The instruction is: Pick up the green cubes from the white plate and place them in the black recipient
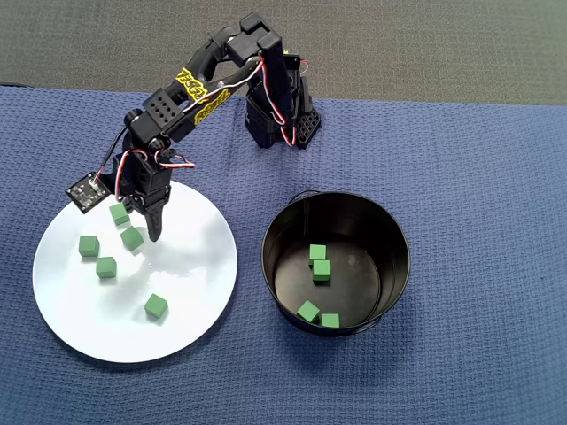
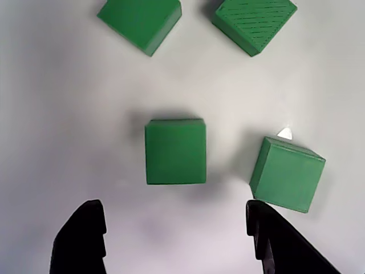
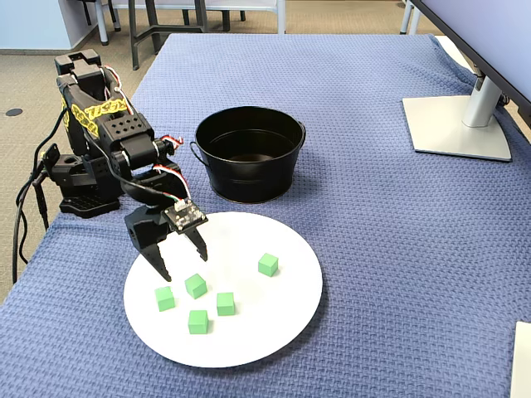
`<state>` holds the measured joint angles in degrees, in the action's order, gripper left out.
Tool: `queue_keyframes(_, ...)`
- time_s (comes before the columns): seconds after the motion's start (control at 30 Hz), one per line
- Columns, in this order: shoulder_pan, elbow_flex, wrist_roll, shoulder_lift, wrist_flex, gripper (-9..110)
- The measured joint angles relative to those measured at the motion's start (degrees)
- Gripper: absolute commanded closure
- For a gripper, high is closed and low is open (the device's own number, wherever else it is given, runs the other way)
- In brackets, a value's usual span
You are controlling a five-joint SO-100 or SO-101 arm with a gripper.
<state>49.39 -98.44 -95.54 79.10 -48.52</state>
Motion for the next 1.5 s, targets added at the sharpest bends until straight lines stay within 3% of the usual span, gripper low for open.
queue_keyframes(0.67, 0.3, 2.1, 0.0, -5.4, 6.2, 81)
queue_keyframes(1.33, 0.7, 2.5, 0.9, -6.8, 9.0, 101)
queue_keyframes(1.5, 0.7, 2.5, 1.8, -6.8, 10.3, 101)
